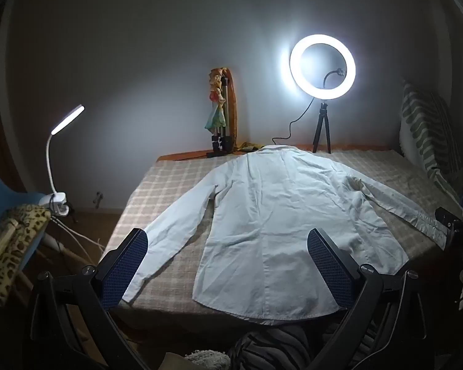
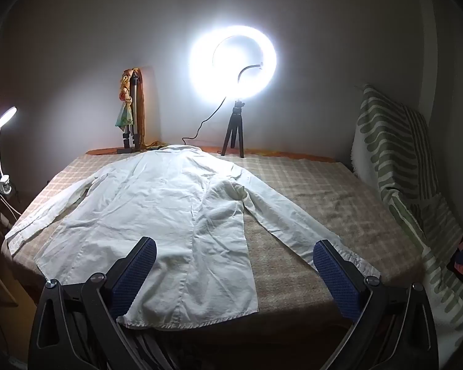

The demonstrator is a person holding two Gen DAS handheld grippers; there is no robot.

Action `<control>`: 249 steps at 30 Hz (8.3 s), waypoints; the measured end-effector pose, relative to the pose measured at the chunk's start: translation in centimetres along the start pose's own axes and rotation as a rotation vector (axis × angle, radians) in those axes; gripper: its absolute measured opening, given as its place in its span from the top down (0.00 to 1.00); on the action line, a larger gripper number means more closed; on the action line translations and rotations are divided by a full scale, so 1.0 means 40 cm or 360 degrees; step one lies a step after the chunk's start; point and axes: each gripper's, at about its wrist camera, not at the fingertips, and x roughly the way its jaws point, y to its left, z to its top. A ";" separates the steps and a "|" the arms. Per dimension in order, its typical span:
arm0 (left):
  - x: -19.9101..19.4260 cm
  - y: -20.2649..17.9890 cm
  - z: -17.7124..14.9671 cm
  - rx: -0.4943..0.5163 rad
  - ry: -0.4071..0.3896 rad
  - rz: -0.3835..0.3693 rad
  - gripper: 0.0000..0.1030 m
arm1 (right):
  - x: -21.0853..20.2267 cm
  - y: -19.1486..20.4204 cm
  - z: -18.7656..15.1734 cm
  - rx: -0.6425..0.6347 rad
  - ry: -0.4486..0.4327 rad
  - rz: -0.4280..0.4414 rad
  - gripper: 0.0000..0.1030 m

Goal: Fold small clothes

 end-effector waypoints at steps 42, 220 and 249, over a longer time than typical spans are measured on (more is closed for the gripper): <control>0.007 0.020 0.025 -0.0099 -0.0029 -0.0028 0.00 | 0.008 -0.001 0.008 0.0013 -0.0018 -0.0007 0.00; 0.472 0.184 -0.255 0.0054 0.0649 -0.0577 0.71 | 0.711 0.743 0.147 -0.0741 0.0790 0.0677 0.41; 0.422 0.201 -0.242 -0.0085 0.0554 -0.0486 0.97 | 0.747 0.737 0.143 -0.0610 0.0844 0.0858 0.93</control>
